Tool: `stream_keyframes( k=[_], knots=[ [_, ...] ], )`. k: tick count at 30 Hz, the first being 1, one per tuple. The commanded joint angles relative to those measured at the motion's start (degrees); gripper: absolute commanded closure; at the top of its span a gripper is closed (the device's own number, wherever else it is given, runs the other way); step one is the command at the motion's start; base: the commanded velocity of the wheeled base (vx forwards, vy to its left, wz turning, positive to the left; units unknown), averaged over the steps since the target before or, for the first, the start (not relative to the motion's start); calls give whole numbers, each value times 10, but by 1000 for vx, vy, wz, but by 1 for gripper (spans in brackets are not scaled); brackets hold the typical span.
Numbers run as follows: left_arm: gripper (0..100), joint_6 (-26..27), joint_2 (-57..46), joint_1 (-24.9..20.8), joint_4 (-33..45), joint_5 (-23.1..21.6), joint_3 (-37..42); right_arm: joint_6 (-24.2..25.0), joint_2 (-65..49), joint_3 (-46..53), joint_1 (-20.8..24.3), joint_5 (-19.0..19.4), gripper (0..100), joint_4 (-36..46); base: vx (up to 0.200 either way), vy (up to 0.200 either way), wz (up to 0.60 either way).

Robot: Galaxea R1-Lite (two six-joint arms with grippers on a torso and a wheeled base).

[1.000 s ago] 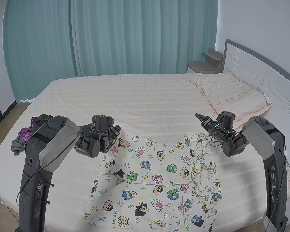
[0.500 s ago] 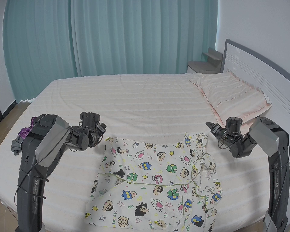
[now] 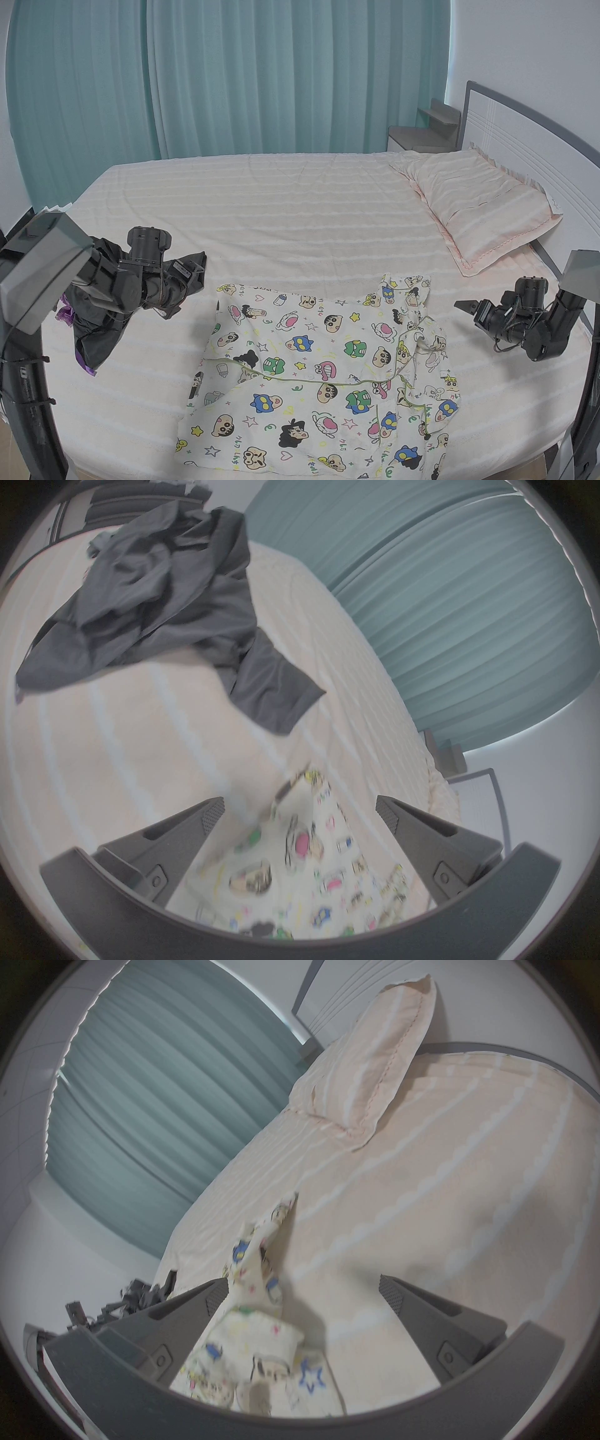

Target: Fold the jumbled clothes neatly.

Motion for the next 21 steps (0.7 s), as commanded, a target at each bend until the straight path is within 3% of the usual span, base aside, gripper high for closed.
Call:
stream_keyframes(
  k=[1, 8, 12, 21],
  knots=[
    [0, -76, -204, -12, -6, -82, 182, -63, -33, 136, -18, 90, 0, -63, 0, 0, 0],
    [0, -109, -243, -59, -58, -96, 279, -98, 18, 140, 11, 91, 0, -65, 0, 0, 0],
    [0, -144, -244, -77, -111, -97, 298, -113, 40, 133, 28, 91, 0, -65, 0, 0, 0],
    [0, -148, -235, -80, -135, -105, 311, -113, 83, 117, 46, 92, 0, -110, 0, 0, 0]
  ],
)
